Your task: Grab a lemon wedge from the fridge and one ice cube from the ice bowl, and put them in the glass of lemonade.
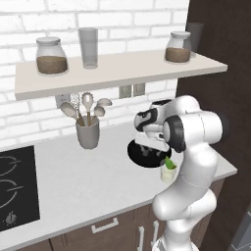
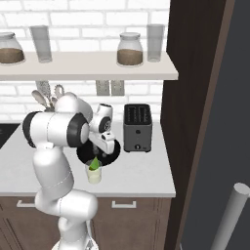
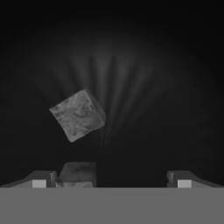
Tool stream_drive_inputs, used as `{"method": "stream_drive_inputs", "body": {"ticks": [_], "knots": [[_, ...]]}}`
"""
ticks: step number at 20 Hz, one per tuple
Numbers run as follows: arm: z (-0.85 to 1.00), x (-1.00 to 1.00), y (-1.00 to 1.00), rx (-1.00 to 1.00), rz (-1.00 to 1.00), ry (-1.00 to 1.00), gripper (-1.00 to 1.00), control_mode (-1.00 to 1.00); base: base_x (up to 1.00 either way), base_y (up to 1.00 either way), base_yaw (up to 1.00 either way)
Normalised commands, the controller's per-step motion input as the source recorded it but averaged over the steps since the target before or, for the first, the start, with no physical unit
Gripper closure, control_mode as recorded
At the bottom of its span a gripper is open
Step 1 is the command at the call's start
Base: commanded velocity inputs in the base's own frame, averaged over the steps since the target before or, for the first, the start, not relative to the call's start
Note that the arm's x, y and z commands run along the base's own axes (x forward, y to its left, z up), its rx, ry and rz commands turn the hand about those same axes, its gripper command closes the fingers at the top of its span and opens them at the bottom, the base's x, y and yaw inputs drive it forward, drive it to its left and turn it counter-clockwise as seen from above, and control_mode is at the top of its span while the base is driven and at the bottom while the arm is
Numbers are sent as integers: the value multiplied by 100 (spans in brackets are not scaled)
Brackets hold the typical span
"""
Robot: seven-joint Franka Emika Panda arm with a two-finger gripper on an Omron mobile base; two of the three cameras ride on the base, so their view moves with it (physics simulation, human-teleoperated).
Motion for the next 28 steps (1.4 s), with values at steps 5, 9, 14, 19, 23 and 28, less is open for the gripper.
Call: {"method": "stream_drive_inputs", "body": {"ticks": [5, 9, 14, 19, 23, 28], "knots": [[3, -24, 0, 2, 0, -8, -100, -100, 0, 0, 0], [17, -33, 0, 0, 0, -1, -100, -100, 0, 0, 0], [9, 7, 1, 0, 0, 0, -100, -100, 0, 0, 0], [0, 43, 7, 0, 4, 0, -100, -100, 0, 0, 0], [5, 10, 0, 0, 20, 12, -100, -100, 0, 0, 0], [0, 0, -11, 0, 24, 2, -100, -100, 0, 0, 0]]}}
